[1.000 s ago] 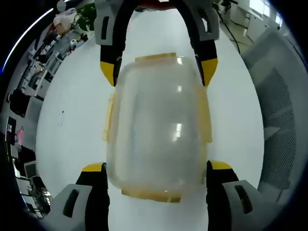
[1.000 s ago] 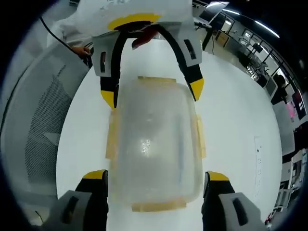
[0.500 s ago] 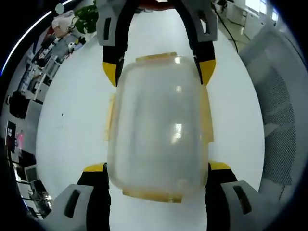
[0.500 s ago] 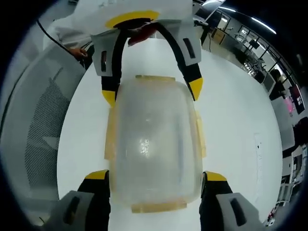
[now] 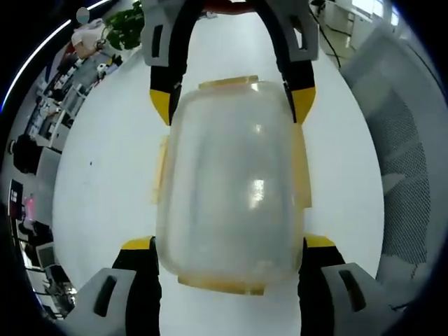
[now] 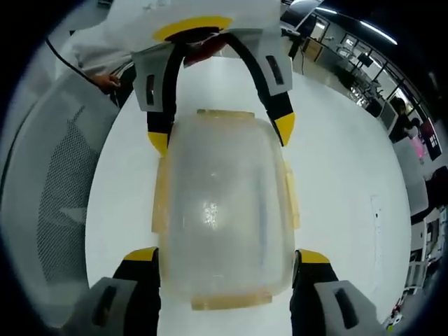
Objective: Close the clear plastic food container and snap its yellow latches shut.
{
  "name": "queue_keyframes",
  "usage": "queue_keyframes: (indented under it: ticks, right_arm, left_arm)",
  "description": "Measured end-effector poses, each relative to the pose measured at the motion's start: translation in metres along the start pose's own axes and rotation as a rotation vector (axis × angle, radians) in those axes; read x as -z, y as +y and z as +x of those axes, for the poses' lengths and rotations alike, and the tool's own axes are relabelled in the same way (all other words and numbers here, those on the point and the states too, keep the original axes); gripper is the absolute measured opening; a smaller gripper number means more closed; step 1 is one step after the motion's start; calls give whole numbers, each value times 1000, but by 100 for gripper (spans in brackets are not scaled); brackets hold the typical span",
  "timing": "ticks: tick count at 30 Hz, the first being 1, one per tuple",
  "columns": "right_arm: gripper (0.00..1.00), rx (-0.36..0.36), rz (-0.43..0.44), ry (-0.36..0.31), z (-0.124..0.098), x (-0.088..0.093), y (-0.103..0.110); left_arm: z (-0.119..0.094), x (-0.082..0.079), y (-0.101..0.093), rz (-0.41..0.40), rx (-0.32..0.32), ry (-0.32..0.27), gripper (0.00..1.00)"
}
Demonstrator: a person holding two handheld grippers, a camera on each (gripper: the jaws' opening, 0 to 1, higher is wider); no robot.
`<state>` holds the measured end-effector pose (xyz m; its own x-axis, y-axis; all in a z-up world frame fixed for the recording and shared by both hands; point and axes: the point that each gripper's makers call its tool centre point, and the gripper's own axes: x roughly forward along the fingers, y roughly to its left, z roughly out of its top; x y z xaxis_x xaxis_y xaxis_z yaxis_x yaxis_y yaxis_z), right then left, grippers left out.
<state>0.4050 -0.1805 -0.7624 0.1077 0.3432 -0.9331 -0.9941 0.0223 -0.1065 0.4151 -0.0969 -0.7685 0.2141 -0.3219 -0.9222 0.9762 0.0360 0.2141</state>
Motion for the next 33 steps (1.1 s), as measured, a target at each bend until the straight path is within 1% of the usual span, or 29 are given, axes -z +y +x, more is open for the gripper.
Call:
queue_keyframes:
  ticks: [9,12,17,22,33]
  right_arm:
    - [76,4,4,1,9,-21,1]
    - [76,6,5,2,11,-25,-1]
    - [76,7,10,7,11,-25,-5]
    - [76,9,14,0,11,-23,-12]
    - [76,5,5,7,10,-15,-34]
  left_arm:
    - [-7,22,0,-4,-8,2,79]
    - [-8,25,2,-6,-9,-1,79]
    - [-7,25,6,-2,-9,1,79]
    - [-4,23,14,-3,-11,-9,79]
    - [2,16,34,-19,-16,-25,79]
